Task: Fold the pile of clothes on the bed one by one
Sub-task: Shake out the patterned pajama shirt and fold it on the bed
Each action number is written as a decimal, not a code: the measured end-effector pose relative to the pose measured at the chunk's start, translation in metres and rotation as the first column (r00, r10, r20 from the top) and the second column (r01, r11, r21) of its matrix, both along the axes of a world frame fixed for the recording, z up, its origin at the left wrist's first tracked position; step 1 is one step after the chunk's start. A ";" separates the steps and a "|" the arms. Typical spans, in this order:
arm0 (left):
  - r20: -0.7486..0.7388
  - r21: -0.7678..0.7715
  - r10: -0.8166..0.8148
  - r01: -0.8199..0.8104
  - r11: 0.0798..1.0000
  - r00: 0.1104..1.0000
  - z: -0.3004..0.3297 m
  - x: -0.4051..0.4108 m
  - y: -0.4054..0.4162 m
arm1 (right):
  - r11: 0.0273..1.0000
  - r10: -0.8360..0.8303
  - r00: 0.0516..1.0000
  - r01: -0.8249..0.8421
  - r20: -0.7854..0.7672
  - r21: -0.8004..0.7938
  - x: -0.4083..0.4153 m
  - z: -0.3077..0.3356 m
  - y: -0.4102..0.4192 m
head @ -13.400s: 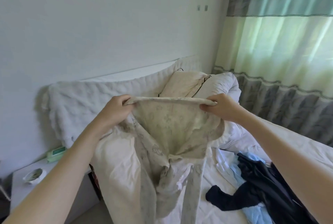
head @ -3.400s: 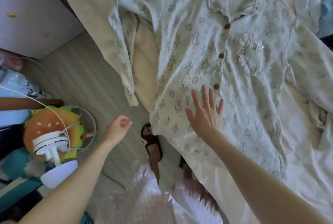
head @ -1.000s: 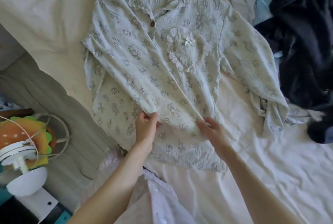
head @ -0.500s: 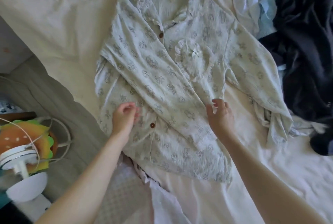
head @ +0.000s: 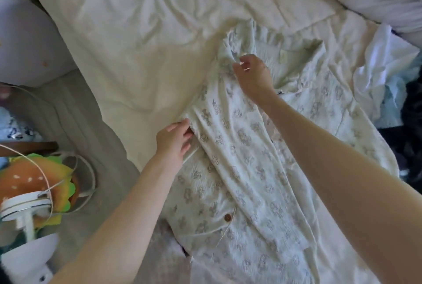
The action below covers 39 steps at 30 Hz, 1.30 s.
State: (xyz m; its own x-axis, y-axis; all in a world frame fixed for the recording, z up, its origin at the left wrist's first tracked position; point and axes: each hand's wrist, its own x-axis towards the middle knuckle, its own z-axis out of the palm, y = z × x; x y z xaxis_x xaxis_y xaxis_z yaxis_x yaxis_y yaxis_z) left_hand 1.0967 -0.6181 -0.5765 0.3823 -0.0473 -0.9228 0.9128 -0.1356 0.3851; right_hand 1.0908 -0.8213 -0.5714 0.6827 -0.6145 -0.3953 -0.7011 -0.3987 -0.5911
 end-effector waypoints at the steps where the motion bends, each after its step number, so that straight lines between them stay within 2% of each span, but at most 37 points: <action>1: -0.035 -0.006 0.026 -0.026 1.000 0.999 -0.001 0.001 -0.001 | 1.000 0.026 0.998 -0.027 -0.052 -0.012 0.012 -0.005 -0.006; 3: -0.086 -0.022 0.084 -0.086 0.996 0.993 -0.002 0.004 -0.001 | 0.998 0.056 0.978 -0.054 -0.203 0.016 0.028 -0.014 -0.016; 5: -0.068 -0.023 0.138 -0.140 0.990 0.988 -0.003 0.009 0.000 | 0.995 -0.008 0.958 0.036 -0.288 0.092 0.041 -0.019 -0.021; 7: -0.006 -0.031 0.191 -0.191 0.981 0.982 -0.005 0.017 0.004 | 0.954 -0.154 0.961 0.205 -0.229 0.217 0.053 -0.020 -0.024; 9: 0.035 -0.060 0.238 -0.236 0.970 0.971 -0.007 0.026 0.009 | 0.895 -0.273 0.951 0.306 -0.146 0.323 0.064 -0.020 -0.024; 14: 0.117 -0.068 0.252 -0.245 0.967 0.961 -0.011 0.037 0.014 | 0.867 -0.342 0.937 0.343 -0.069 0.362 0.086 -0.025 -0.024; 19: 0.176 -0.041 0.219 -0.215 0.976 0.960 -0.015 0.041 0.011 | 0.818 -0.426 0.900 0.426 -0.088 0.386 0.100 -0.035 -0.020; 21: 0.232 -0.011 0.141 -0.142 0.990 0.962 -0.017 0.042 0.012 | 0.850 -0.402 0.913 0.401 -0.071 0.341 0.098 -0.034 -0.017; 24: 0.274 -0.023 0.034 -0.029 0.999 0.961 -0.017 0.033 0.019 | 0.962 -0.216 0.976 0.216 -0.021 0.166 0.078 -0.023 -0.003; 27: 0.302 0.008 -0.060 0.061 0.998 0.951 -0.014 0.010 0.030 | 0.990 -0.122 0.992 0.121 0.012 0.077 0.031 -0.012 0.019; 29: 0.408 0.183 -0.197 0.132 0.974 0.892 -0.017 0.000 0.042 | 0.994 -0.106 0.994 0.107 0.030 -0.027 -0.006 -0.010 0.032; 31: 0.451 0.354 -0.430 0.286 0.891 0.782 -0.025 0.001 0.052 | 0.988 -0.073 0.997 0.072 0.002 -0.139 -0.041 -0.010 0.045; 33: 0.436 0.402 -0.583 0.431 0.808 0.686 -0.033 0.009 0.057 | 0.977 -0.034 0.998 0.021 -0.057 -0.213 -0.070 -0.011 0.060; 36: 0.505 0.423 -0.648 0.491 0.762 0.570 -0.040 0.025 0.056 | 0.965 0.070 0.983 -0.110 -0.169 -0.237 -0.100 -0.016 0.083; 37: 0.526 0.434 -0.648 0.482 0.761 0.551 -0.043 0.031 0.058 | 0.961 0.093 0.973 -0.143 -0.212 -0.237 -0.107 -0.018 0.089; 39: 0.517 0.444 -0.641 0.463 0.767 0.567 -0.048 0.041 0.065 | 0.956 0.099 0.956 -0.169 -0.277 -0.240 -0.117 -0.022 0.098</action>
State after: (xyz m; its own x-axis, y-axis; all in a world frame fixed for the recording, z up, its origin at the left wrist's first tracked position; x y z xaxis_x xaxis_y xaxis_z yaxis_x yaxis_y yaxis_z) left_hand 1.1377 -0.5535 -0.6249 0.8236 -0.2696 -0.4990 0.1926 -0.6946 0.6931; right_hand 0.9734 -0.7236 -0.5934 0.6611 -0.6287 -0.4094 -0.7451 -0.6140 -0.2604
